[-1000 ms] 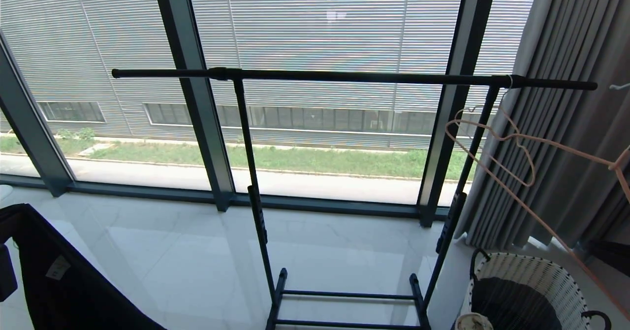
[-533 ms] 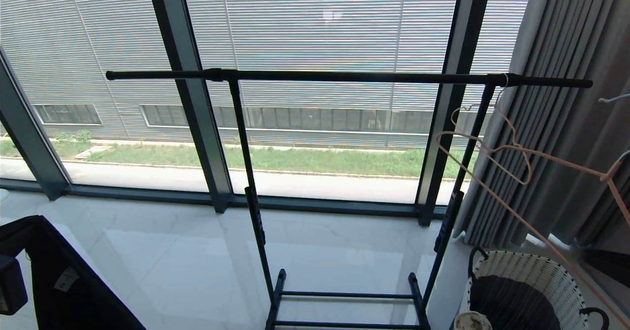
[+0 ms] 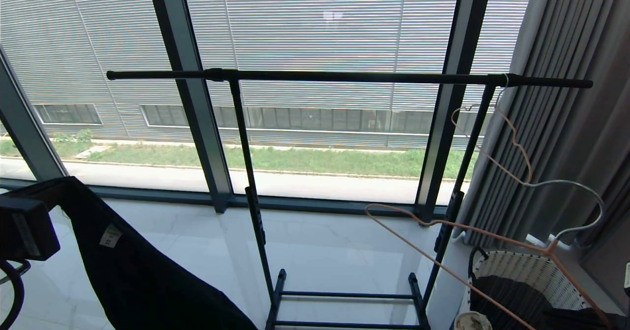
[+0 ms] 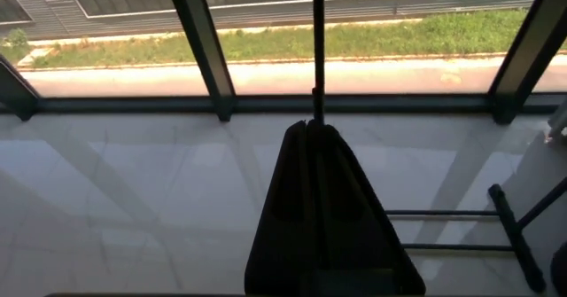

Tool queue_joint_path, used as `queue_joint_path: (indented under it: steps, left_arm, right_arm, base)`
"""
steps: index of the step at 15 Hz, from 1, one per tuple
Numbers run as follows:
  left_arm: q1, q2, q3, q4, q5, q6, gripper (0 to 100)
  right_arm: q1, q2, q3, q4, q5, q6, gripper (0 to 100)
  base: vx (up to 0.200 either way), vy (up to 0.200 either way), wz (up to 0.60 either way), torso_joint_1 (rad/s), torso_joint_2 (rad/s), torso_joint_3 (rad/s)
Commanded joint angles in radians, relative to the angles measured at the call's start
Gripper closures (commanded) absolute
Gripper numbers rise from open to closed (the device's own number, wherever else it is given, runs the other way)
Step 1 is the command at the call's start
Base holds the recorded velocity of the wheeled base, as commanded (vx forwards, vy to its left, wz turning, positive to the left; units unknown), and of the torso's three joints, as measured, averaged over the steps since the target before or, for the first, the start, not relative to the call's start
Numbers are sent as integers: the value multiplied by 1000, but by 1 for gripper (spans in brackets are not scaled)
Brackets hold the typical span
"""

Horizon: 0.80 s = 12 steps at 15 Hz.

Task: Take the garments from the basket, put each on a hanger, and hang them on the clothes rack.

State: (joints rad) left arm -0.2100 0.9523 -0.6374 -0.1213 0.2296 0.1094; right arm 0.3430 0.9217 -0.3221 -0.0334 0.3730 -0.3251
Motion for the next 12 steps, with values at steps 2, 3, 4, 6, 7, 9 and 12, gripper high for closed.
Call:
queue_joint_path:
  steps: [2, 3, 4, 6, 7, 9, 12]
  left_arm:
    - [-160, 238, -148, -74, 171, -106, 100]
    - [-235, 321, -191, -93, 217, -146, 100]
    - [-287, 367, -205, -106, 218, -163, 100]
    - [-371, 470, -228, -169, 224, -195, 100]
    - [-393, 522, -240, -199, 243, -200, 100]
    - [-408, 623, -265, -261, 283, -201, 100]
    - [-419, 681, -314, -288, 289, -200, 100]
  right_arm:
    - [85, 54, 12, -34, 1, 1, 100]
    - [103, 77, 12, -68, 3, 5, 100]
    - [116, 105, 12, -99, 3, 8, 100]
    - [165, 181, 14, -194, 3, 26, 100]
    - [200, 217, 12, -240, 3, 43, 100]
    - [251, 293, 9, -329, 3, 63, 100]
    - [295, 382, 6, -433, 1, 64, 100]
  base:
    - [0, 0, 0, 0, 0, 0]
    - [0, 0, 0, 0, 0, 0]
    - [0, 0, 0, 0, 0, 0]
    - [0, 0, 0, 0, 0, 0]
    - [0, 0, 0, 0, 0, 0]
    - [0, 0, 0, 0, 0, 0]
    - [0, 0, 0, 0, 0, 0]
